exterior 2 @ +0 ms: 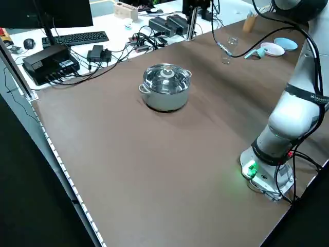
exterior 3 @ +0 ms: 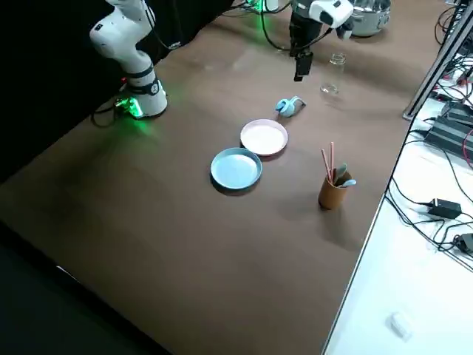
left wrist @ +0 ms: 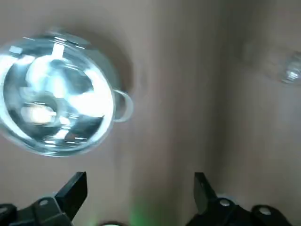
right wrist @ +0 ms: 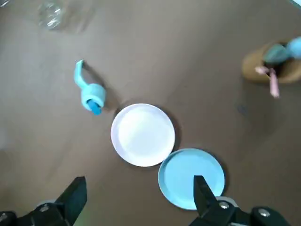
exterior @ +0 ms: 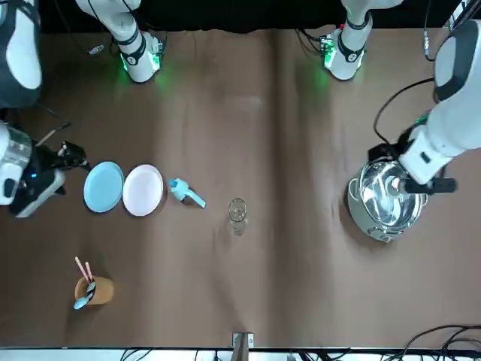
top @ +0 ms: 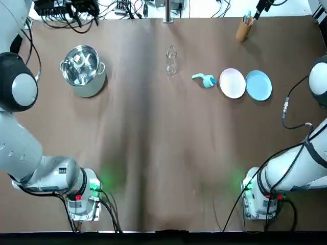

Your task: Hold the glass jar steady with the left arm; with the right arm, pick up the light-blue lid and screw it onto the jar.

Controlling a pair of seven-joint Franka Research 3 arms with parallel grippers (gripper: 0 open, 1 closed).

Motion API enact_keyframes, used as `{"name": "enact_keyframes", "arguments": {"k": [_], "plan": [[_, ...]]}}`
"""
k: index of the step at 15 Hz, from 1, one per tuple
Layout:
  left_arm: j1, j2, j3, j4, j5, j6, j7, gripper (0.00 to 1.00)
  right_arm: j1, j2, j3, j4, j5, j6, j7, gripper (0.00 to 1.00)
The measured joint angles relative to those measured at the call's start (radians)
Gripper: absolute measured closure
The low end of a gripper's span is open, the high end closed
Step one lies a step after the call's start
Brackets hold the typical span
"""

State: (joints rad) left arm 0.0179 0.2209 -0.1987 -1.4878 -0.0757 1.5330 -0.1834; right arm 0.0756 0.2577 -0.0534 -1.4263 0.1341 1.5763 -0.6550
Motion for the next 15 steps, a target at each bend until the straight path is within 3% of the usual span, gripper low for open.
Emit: {"name": "enact_keyframes", "arguments": {"k": [4, 8, 11, 15], "plan": [[-0.054, 0.073, -0.027, -0.014, -0.122, 0.051, -0.009, 0.00, 0.069, 0.001, 0.002, -0.003, 0.002, -0.001, -0.147, 0.00], [-0.103, 0.153, -0.030, -0.014, -0.237, 0.098, -0.012, 0.00, 0.109, 0.025, 0.003, -0.010, 0.049, 0.078, -0.388, 0.00], [-0.117, 0.205, -0.036, -0.012, -0.262, 0.105, -0.012, 0.00, 0.118, 0.063, 0.004, -0.030, 0.078, 0.089, -0.477, 0.00], [-0.138, 0.232, -0.039, 0.011, -0.285, 0.113, -0.095, 0.00, 0.151, 0.104, 0.004, -0.113, 0.131, 0.144, -0.512, 0.00]]}}
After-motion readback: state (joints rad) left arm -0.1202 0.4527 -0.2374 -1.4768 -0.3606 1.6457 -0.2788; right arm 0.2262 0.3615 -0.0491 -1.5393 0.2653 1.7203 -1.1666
